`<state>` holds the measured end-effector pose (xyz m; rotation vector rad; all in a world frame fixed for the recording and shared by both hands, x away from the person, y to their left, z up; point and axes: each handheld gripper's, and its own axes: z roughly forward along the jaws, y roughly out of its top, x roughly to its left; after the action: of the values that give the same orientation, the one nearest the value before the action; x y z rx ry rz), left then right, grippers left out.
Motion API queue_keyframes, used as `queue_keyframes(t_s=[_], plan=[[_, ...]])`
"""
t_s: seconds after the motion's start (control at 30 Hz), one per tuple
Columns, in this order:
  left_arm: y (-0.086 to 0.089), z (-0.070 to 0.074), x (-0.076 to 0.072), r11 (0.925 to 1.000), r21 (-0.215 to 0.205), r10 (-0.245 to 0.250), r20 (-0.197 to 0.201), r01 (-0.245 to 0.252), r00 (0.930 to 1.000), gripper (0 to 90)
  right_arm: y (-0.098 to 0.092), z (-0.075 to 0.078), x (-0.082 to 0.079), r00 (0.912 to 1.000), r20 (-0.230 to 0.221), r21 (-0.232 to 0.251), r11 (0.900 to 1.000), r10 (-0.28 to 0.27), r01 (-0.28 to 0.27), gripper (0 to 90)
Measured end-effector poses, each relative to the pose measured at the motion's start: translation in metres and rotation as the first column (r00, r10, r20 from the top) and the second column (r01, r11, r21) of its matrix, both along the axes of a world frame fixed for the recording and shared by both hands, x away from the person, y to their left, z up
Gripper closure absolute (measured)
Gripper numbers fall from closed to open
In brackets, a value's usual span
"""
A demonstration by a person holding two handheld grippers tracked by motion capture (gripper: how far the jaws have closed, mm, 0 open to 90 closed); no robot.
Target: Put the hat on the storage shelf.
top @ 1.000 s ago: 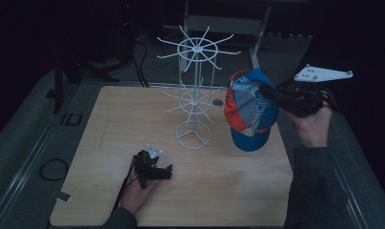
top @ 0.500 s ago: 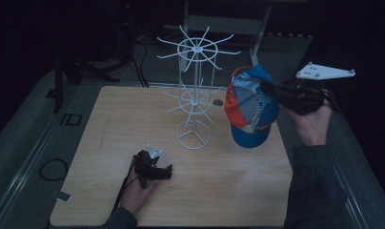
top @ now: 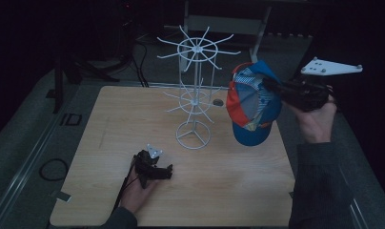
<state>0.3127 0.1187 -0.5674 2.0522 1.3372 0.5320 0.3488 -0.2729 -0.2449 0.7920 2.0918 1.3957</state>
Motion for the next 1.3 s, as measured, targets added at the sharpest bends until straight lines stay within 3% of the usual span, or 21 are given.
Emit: queue_keyframes(t_s=[0.43, 0.6, 1.3], plan=[[0.000, 0.000, 0.000, 1.0000, -0.002, 0.003, 0.001, -0.003, 1.0000, 2.6, 0.005, 0.016, -0.004, 0.9992, 0.035, -0.018, 1.000, 0.018, -0.017, 88.5], [0.000, 0.000, 0.000, 1.0000, -0.002, 0.003, 0.002, -0.003, 1.0000, 2.6, 0.007, 0.018, -0.004, 0.9995, 0.026, -0.030, 0.999, 0.017, -0.016, 88.6], [0.000, 0.000, 0.000, 1.0000, -0.001, 0.001, 0.000, -0.001, 1.0000, 2.5, 0.006, 0.030, 0.000, 0.9985, 0.053, 0.055, 0.998, 0.014, -0.017, 88.8]])
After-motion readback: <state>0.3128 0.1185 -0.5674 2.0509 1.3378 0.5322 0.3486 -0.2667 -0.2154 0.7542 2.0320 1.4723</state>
